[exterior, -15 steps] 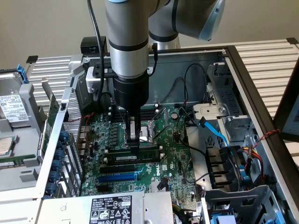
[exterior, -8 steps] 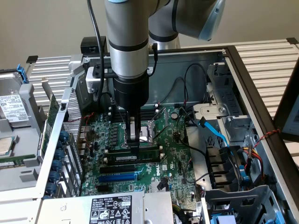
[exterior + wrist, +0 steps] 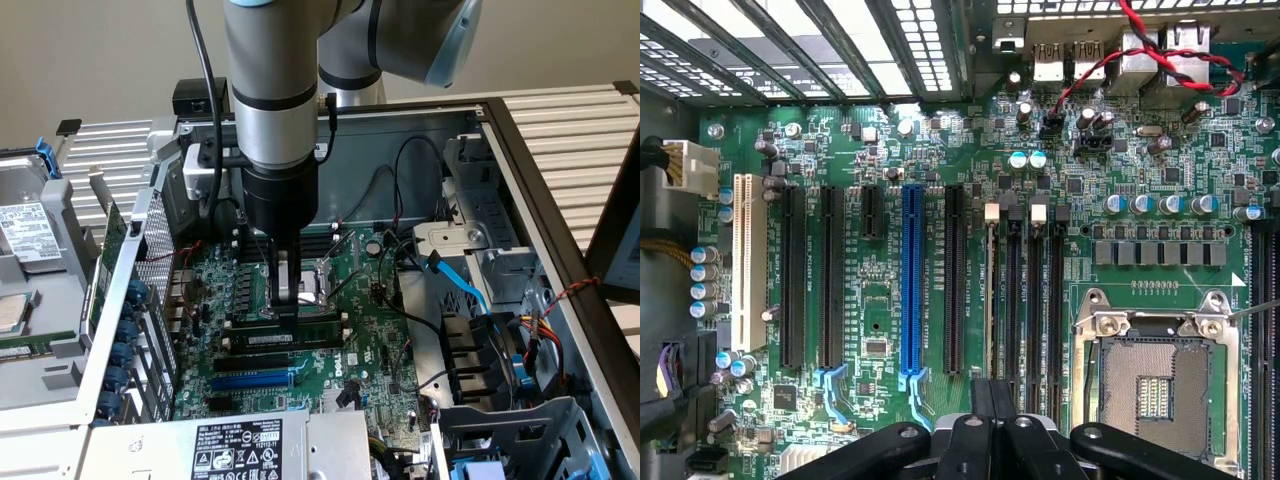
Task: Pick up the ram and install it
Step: 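Press down the ram until it locks into place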
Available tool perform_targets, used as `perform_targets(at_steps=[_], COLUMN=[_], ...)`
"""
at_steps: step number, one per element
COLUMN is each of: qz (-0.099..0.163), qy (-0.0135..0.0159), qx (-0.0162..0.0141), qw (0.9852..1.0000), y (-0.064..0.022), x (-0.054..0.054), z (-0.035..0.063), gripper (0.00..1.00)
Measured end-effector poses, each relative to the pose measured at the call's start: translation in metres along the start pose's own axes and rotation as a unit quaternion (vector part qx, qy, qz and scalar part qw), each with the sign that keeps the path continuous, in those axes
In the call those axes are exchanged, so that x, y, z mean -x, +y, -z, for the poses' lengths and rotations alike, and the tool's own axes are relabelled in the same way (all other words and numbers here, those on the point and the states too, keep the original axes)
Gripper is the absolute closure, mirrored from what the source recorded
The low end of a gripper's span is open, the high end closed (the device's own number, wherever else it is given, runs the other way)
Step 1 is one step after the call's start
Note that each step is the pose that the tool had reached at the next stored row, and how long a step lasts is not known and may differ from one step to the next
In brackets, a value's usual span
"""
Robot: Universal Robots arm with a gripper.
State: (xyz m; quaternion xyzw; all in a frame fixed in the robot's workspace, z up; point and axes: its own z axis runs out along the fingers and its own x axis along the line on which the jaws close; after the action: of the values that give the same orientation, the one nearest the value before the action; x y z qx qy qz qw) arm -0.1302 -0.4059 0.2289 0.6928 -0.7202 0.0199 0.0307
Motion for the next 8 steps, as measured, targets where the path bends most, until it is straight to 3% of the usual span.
perform_targets(at_steps=[8], qz=[0.000], qy=[-0.0006], qx=[0.0000], qw=[1.0000], y=[0.0002], x=[0.0001], z=[-0.0004], gripper=[0.90])
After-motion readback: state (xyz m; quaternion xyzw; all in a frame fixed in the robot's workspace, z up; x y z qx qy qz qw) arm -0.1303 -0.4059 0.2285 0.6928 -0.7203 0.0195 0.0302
